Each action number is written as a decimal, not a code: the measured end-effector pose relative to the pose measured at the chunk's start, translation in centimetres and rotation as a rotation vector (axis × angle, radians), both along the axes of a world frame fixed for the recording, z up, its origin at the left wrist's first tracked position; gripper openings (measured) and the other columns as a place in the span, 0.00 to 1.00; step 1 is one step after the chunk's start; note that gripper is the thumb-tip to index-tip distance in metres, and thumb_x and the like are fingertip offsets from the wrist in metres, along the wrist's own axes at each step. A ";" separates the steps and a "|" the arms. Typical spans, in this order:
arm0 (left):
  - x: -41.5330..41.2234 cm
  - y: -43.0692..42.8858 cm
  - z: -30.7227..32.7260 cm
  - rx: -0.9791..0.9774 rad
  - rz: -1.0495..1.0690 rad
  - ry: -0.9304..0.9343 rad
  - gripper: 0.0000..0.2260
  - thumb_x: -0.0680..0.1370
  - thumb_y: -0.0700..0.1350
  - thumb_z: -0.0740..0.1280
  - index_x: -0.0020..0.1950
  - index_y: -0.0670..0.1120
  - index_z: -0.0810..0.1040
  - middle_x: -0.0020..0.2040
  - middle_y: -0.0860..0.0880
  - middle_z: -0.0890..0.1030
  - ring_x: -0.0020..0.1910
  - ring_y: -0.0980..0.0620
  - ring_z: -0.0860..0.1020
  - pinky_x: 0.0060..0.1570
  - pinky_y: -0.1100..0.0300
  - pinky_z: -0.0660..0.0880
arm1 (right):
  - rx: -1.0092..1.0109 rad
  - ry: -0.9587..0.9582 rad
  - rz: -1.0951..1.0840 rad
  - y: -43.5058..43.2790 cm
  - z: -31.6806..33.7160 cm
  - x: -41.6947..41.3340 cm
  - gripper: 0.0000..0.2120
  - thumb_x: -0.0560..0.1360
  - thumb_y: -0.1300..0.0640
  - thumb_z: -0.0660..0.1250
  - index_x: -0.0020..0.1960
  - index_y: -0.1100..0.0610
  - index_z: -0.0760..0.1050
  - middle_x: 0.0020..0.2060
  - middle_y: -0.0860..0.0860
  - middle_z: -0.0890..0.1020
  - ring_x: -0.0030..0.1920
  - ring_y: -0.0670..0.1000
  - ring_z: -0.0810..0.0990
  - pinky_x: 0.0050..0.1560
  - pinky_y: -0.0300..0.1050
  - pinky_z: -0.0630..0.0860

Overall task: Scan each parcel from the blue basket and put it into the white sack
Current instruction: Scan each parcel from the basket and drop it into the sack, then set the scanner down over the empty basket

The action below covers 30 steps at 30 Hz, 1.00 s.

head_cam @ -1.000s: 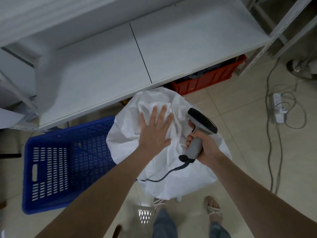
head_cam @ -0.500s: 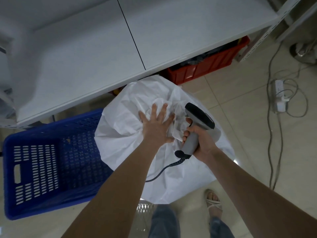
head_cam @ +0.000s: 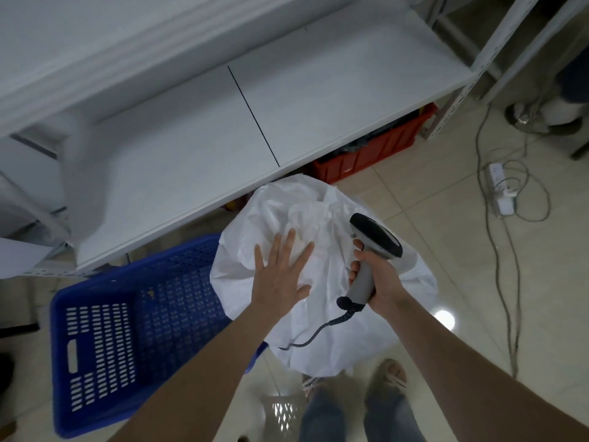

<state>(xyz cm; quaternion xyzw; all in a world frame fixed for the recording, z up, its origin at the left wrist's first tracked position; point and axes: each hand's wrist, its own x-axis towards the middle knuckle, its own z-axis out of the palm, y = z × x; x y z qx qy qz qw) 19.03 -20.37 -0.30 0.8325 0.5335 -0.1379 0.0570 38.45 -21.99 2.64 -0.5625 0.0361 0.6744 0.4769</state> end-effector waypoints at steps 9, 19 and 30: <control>-1.0 -0.1 2.8 -0.225 0.226 -0.127 0.35 0.79 0.59 0.59 0.78 0.55 0.42 0.79 0.46 0.40 0.77 0.45 0.51 0.74 0.46 0.53 | -0.027 -0.006 0.106 -0.7 1.5 -1.4 0.09 0.76 0.65 0.64 0.46 0.53 0.78 0.28 0.47 0.76 0.26 0.45 0.73 0.27 0.38 0.72; -10.5 -3.7 7.9 -0.240 0.724 -0.214 0.23 0.82 0.49 0.56 0.77 0.50 0.57 0.78 0.48 0.48 0.72 0.44 0.65 0.62 0.49 0.72 | 0.074 0.022 0.357 0.4 6.1 -11.7 0.05 0.76 0.64 0.66 0.45 0.56 0.77 0.27 0.52 0.75 0.26 0.48 0.71 0.31 0.42 0.71; -24.5 -0.8 7.6 -0.328 1.010 -0.682 0.18 0.83 0.50 0.56 0.71 0.45 0.70 0.71 0.46 0.69 0.63 0.48 0.74 0.53 0.62 0.68 | 0.191 -0.222 0.650 5.8 6.4 -30.5 0.11 0.72 0.66 0.68 0.33 0.60 0.72 0.24 0.52 0.73 0.27 0.49 0.71 0.33 0.42 0.70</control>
